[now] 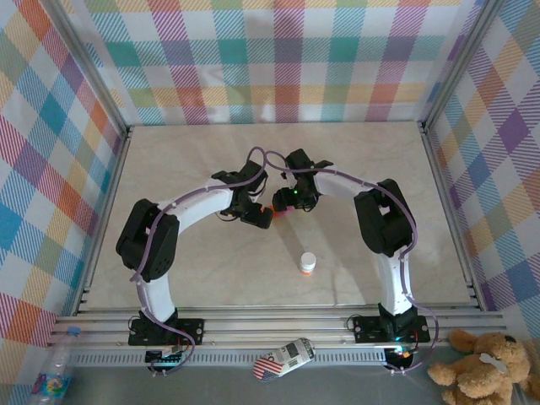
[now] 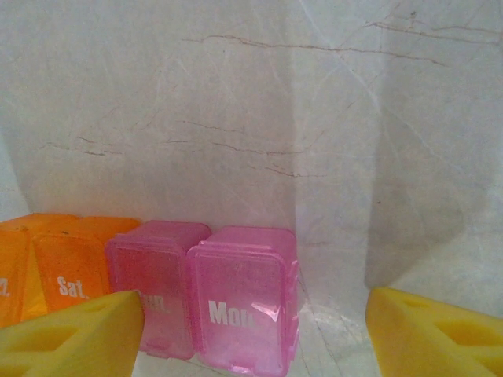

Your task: Sort the pills into containers

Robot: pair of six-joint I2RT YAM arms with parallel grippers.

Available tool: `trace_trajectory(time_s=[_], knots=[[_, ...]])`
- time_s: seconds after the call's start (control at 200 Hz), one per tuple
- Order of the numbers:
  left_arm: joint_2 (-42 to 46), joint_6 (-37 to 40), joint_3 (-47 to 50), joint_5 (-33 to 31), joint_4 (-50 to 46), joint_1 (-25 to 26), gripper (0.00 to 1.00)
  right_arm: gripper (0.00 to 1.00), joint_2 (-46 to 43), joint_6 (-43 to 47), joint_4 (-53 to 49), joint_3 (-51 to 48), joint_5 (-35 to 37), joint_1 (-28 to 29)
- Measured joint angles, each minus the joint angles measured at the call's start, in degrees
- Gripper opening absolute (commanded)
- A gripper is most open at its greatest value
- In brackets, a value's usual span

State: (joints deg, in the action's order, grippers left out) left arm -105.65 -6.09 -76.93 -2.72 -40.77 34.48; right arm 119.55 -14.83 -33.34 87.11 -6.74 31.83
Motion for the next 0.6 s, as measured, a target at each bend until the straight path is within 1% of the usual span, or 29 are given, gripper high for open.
trace_trajectory(time_s=[0.6], knots=[[-5.5,1.5,-4.7,-3.0,-0.6,0.0,1.0,0.73,0.3,-0.4,0.4,0.0,-0.9,0.0]])
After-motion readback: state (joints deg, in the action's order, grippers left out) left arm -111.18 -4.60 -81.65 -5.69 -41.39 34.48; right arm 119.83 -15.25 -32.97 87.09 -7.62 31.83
